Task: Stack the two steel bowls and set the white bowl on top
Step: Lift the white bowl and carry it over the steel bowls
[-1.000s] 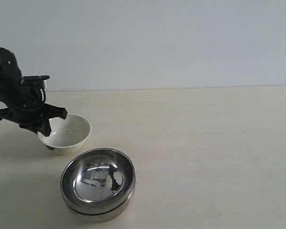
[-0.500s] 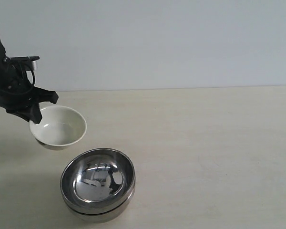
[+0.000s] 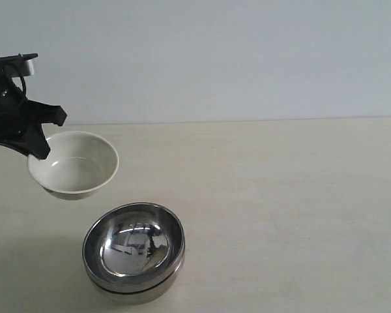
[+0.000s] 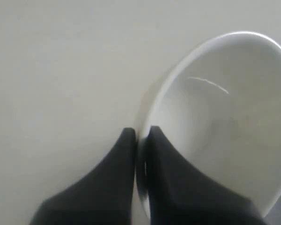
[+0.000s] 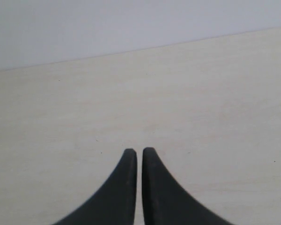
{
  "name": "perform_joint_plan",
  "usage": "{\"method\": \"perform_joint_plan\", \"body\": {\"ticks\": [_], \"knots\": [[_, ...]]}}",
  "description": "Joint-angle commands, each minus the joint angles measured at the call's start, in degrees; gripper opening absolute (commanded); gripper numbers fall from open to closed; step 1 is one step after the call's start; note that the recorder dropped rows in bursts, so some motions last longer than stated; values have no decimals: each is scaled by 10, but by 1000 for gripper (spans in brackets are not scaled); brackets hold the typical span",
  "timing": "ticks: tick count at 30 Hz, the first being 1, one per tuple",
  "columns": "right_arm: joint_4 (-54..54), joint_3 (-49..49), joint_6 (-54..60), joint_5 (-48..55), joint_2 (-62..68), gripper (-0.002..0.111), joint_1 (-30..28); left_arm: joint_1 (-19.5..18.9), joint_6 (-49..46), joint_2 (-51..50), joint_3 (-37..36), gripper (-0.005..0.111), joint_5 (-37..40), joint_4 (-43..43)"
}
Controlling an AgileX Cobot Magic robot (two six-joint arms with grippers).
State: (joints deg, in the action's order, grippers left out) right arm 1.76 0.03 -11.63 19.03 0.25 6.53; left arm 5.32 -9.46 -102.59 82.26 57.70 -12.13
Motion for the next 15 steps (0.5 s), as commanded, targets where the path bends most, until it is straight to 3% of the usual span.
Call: {"method": "perform_joint_plan", "body": {"ticks": [1, 15], "knots": [[3, 0, 0, -6, -3, 0, -2, -2, -43, 49, -20, 4, 31, -63], [3, 0, 0, -6, -3, 0, -2, 10, -108, 131, -103, 4, 54, -155]]}}
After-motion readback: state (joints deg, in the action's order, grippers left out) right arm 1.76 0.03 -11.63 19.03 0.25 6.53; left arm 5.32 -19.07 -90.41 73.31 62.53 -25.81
